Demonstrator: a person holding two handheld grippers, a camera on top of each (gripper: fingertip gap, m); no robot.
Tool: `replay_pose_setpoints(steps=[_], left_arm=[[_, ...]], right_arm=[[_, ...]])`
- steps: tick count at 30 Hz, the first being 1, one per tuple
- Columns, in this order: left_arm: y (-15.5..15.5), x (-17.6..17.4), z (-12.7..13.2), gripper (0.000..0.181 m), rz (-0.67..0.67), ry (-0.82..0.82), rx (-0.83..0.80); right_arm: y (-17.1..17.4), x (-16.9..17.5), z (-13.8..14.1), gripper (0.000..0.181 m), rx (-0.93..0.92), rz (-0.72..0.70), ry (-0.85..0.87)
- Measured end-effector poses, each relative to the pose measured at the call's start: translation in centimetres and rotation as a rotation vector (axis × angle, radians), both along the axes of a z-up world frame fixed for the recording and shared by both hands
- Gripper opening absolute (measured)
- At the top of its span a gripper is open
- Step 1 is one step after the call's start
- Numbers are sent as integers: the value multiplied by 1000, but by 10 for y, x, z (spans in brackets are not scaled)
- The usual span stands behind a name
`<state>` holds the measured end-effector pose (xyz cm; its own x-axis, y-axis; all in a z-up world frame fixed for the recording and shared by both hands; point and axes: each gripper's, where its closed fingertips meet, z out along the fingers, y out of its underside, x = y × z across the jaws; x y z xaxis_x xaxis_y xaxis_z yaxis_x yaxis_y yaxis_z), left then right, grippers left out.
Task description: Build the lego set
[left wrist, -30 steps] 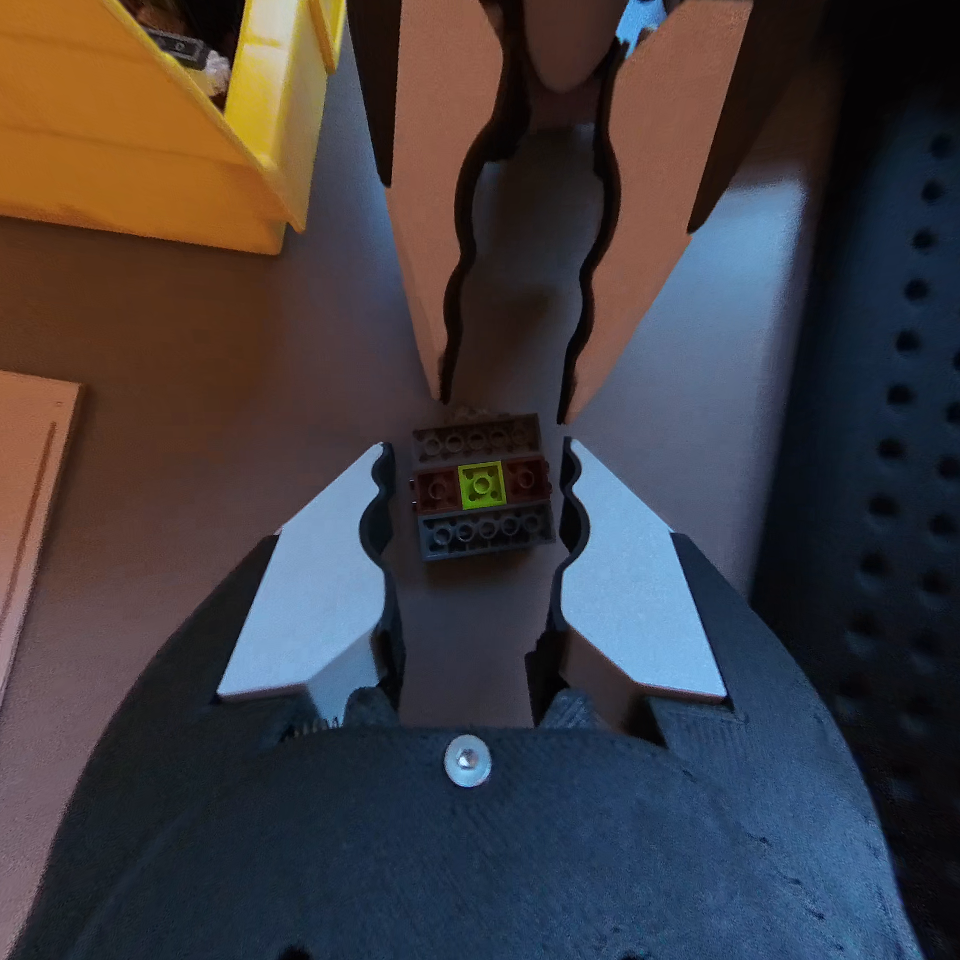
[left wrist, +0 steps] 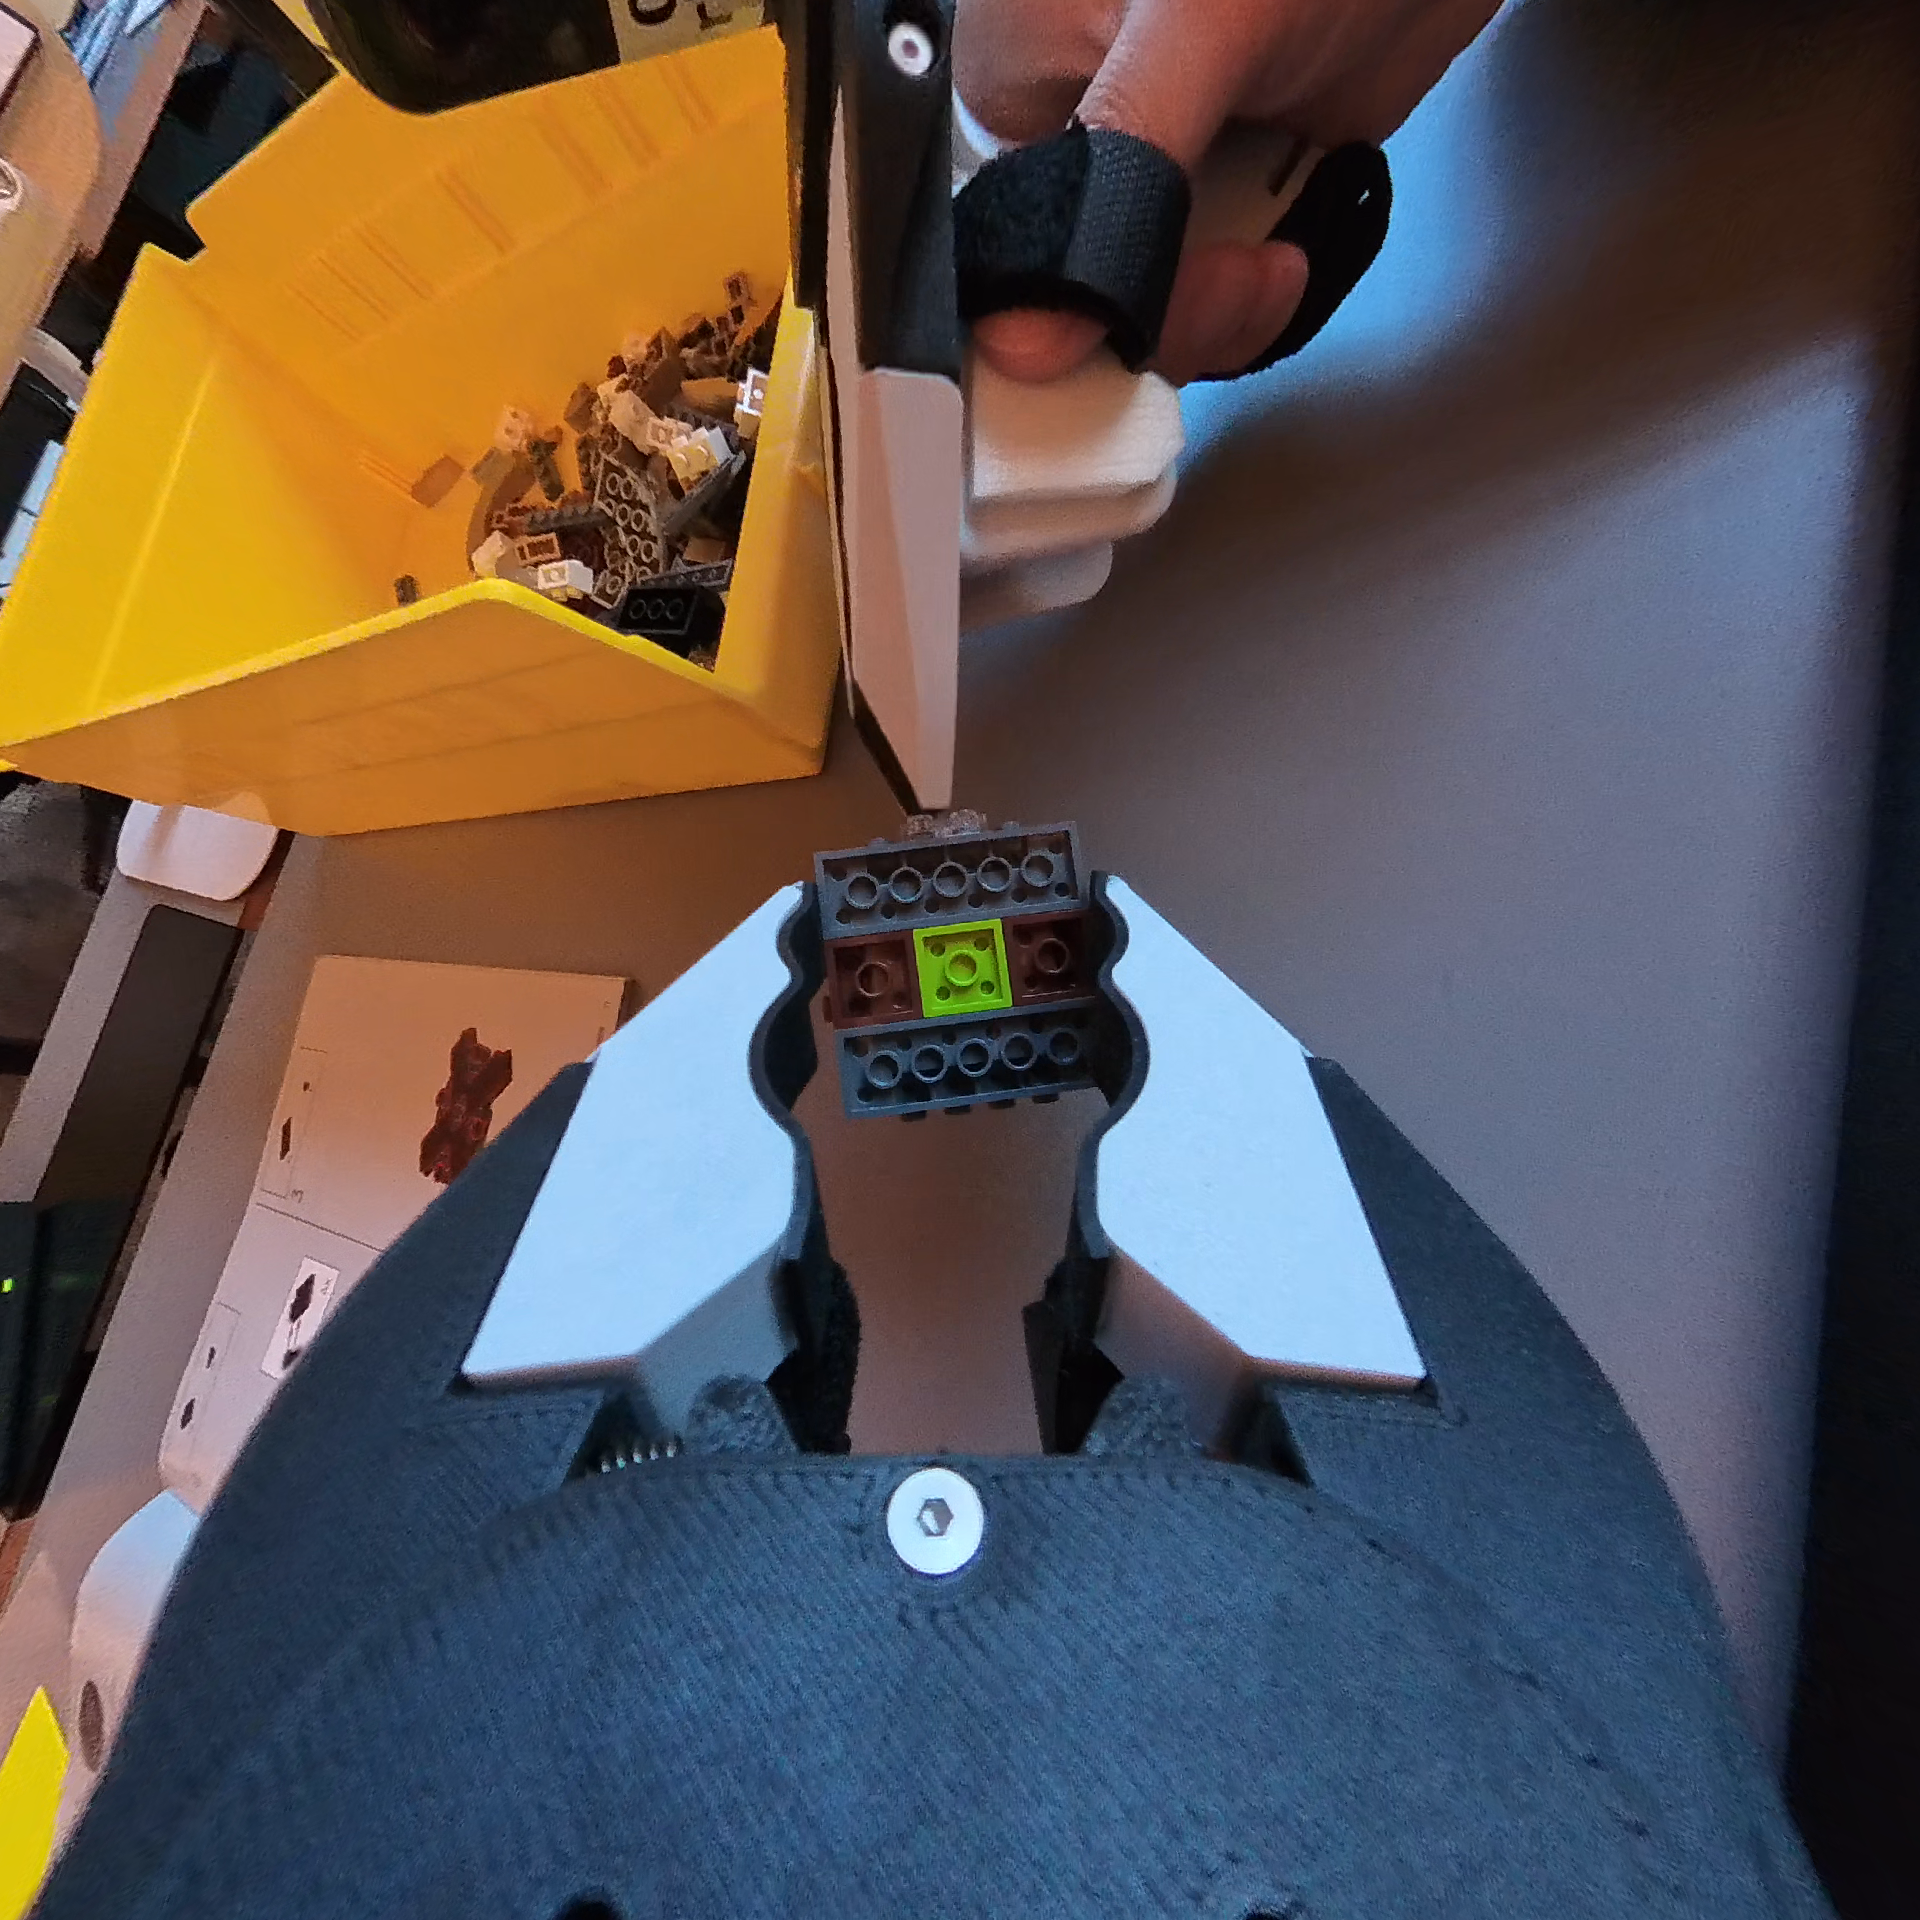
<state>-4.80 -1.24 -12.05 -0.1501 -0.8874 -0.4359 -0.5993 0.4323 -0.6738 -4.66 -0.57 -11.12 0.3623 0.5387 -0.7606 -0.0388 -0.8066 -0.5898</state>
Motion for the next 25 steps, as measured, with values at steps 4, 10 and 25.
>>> replay_pose_setpoints(steps=[4,10,25], left_arm=[[0,0,0,50,-2,4,12],[-2,0,1,50,-6,-4,-10],[-5,0,35,50,-21,-169,-83]], right_arm=[[2,0,-2,14,-11,-10,-3],[-3,-6,-2,10,-27,25,14],[-7,-7,39,23,-157,73,409]])
